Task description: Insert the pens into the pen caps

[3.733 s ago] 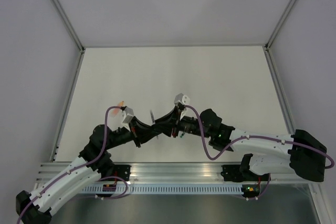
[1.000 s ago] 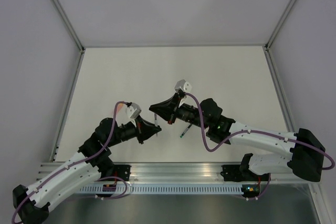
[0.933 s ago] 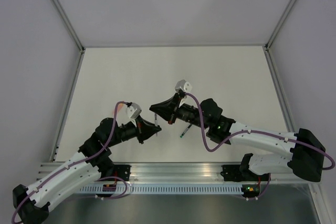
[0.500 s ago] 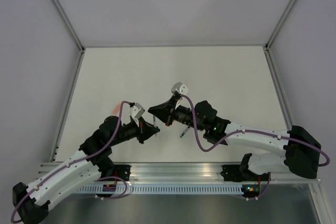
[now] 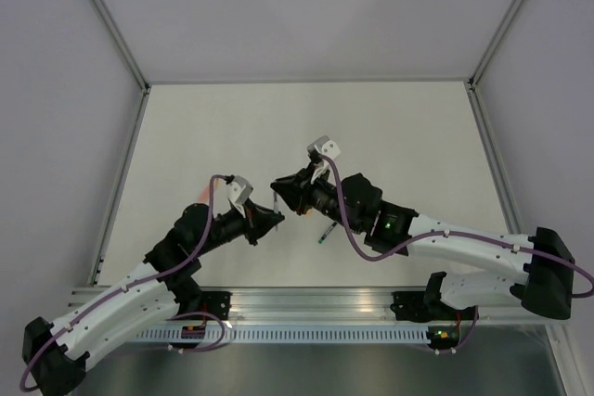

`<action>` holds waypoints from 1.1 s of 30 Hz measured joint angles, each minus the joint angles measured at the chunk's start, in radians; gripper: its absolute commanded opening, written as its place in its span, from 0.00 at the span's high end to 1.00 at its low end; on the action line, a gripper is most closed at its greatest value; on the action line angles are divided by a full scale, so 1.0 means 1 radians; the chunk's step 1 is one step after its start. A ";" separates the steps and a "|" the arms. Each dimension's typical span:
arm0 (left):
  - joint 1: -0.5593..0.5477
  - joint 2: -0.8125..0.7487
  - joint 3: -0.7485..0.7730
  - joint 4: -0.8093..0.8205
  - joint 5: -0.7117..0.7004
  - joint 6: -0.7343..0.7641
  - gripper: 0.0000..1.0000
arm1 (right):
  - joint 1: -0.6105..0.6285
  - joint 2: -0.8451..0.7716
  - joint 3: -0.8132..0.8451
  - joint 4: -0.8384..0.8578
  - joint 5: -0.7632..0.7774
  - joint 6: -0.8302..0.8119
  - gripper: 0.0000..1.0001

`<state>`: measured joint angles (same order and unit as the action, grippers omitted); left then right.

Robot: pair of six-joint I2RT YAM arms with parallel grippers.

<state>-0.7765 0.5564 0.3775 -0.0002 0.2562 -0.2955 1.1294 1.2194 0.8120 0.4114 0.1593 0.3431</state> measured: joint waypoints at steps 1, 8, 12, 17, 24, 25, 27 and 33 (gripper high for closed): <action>0.000 0.007 -0.011 0.055 -0.019 -0.005 0.98 | 0.004 0.000 0.046 -0.072 0.039 0.006 0.66; 0.035 0.091 -0.017 0.241 -0.162 -0.061 0.98 | -0.030 -0.003 0.246 -0.376 0.261 0.005 0.43; 0.035 0.209 0.011 0.211 -0.179 -0.077 0.98 | -0.084 -0.055 0.272 -0.469 0.360 0.031 0.48; 0.035 0.377 0.099 0.095 -0.219 -0.126 0.98 | -0.127 -0.126 0.194 -0.614 0.427 0.138 0.47; 0.035 0.579 0.150 -0.053 -0.312 -0.228 0.98 | -0.143 0.048 -0.021 -0.779 0.409 0.303 0.45; 0.035 0.597 0.150 -0.062 -0.316 -0.240 0.98 | -0.143 0.081 -0.031 -0.801 0.407 0.324 0.46; 0.035 0.629 0.150 -0.072 -0.319 -0.259 0.98 | -0.143 0.140 -0.034 -0.831 0.406 0.359 0.46; 0.035 0.703 0.146 -0.069 -0.323 -0.305 0.98 | -0.144 0.237 -0.028 -0.829 0.382 0.414 0.47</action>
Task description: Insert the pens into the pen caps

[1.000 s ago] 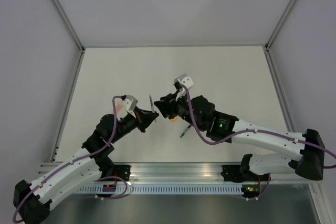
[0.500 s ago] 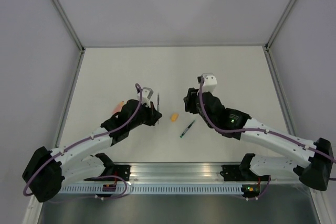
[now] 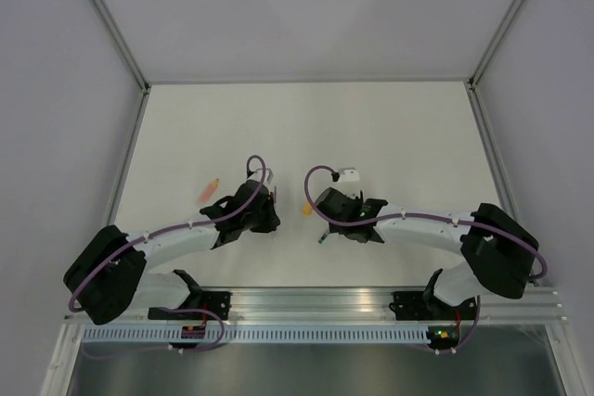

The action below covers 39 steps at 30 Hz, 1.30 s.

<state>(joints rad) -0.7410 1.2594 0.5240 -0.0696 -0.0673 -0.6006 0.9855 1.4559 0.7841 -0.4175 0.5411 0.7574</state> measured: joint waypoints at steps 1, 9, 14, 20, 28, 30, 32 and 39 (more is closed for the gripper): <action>0.000 0.011 0.000 0.000 -0.002 -0.007 0.98 | 0.000 0.014 0.004 0.001 -0.005 0.003 0.47; 0.000 0.077 0.000 0.021 -0.007 -0.039 0.98 | -0.002 0.108 0.019 0.059 -0.028 0.004 0.50; 0.000 0.113 0.000 0.062 -0.005 -0.057 0.98 | -0.014 0.160 0.028 0.122 -0.051 -0.021 0.57; 0.000 0.119 -0.007 0.101 -0.006 -0.085 0.95 | -0.018 0.175 0.028 0.196 -0.089 -0.074 0.59; 0.000 0.095 -0.015 0.102 -0.002 -0.102 0.71 | -0.019 0.123 -0.042 0.279 -0.145 -0.166 0.75; 0.000 0.090 -0.015 0.102 0.002 -0.105 0.68 | -0.019 0.092 -0.072 0.293 -0.159 -0.192 0.76; 0.000 0.085 -0.015 0.102 0.011 -0.106 0.66 | -0.019 0.063 -0.092 0.300 -0.167 -0.218 0.74; 0.000 0.027 -0.015 0.094 0.023 -0.107 0.62 | -0.019 0.005 -0.102 0.331 -0.169 -0.265 0.67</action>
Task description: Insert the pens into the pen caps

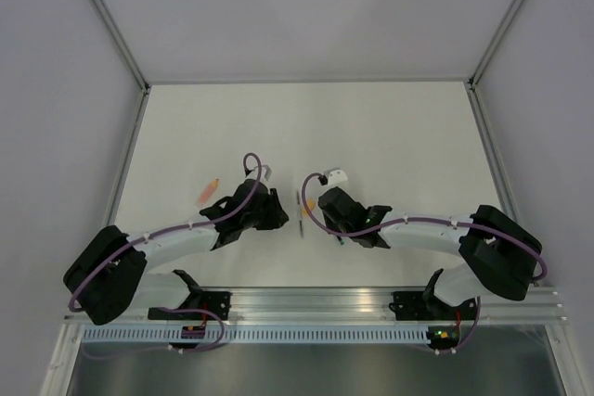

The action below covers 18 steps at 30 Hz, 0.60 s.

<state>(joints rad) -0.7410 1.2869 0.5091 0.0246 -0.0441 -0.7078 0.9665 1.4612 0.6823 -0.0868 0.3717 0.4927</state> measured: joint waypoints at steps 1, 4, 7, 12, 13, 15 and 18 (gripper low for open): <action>0.000 -0.013 0.000 -0.001 -0.001 0.000 0.61 | 0.000 -0.001 0.000 0.003 0.000 0.000 0.67; 0.000 -0.034 0.000 -0.014 -0.006 0.001 0.61 | 0.000 -0.001 0.000 0.004 0.000 0.000 0.66; 0.000 -0.039 0.000 -0.044 -0.009 0.001 0.60 | 0.000 0.000 0.000 0.004 -0.003 0.000 0.64; 0.000 -0.094 0.000 -0.086 -0.034 0.006 0.58 | 0.000 -0.002 0.003 0.005 -0.026 -0.028 0.48; 0.000 -0.116 0.000 -0.090 -0.037 0.011 0.58 | 0.000 -0.006 0.003 0.007 -0.036 -0.034 0.47; 0.000 -0.164 0.000 -0.099 -0.056 0.021 0.57 | 0.000 -0.021 0.003 0.015 -0.058 -0.051 0.47; 0.000 -0.244 0.000 -0.099 -0.093 0.034 0.55 | 0.000 -0.033 0.021 0.019 -0.064 -0.057 0.48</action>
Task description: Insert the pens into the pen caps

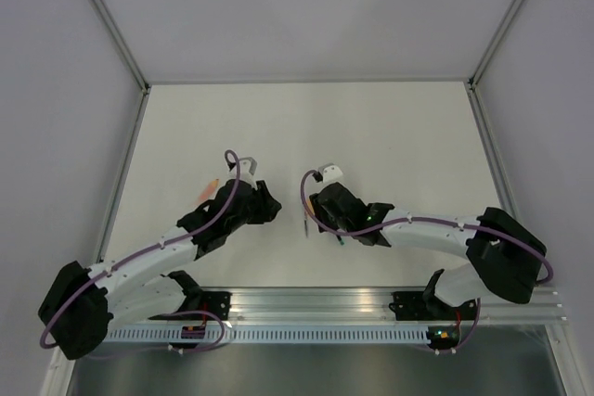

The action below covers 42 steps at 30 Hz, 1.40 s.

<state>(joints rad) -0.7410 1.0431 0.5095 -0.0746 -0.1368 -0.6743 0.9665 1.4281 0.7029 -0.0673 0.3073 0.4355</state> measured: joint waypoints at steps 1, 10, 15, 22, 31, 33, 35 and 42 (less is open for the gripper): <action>0.000 -0.027 0.000 0.001 -0.013 0.003 0.55 | 0.000 0.006 0.015 -0.003 0.000 -0.001 0.50; 0.000 -0.217 -0.035 -0.004 -0.057 0.062 0.48 | -0.001 0.177 0.207 -0.018 0.000 -0.002 0.54; 0.000 -0.359 -0.076 -0.026 -0.119 0.077 0.45 | -0.001 0.265 0.266 -0.048 0.009 0.006 0.55; 0.000 -0.514 -0.120 -0.045 -0.188 0.079 0.42 | -0.001 0.283 0.277 -0.084 0.044 0.015 0.57; 0.000 -0.502 -0.124 -0.059 -0.207 0.079 0.42 | -0.001 0.326 0.282 -0.087 0.057 0.016 0.57; 0.000 -0.502 -0.124 -0.059 -0.208 0.079 0.42 | -0.001 0.336 0.282 -0.089 0.060 0.016 0.58; 0.000 -0.502 -0.124 -0.060 -0.208 0.079 0.42 | -0.001 0.341 0.286 -0.092 0.063 0.016 0.59; 0.000 -0.517 -0.124 -0.059 -0.214 0.079 0.42 | -0.001 0.364 0.306 -0.099 0.076 0.016 0.60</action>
<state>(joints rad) -0.7410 0.5266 0.3855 -0.1337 -0.3511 -0.5949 0.9653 1.7916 1.0092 -0.1665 0.3836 0.4511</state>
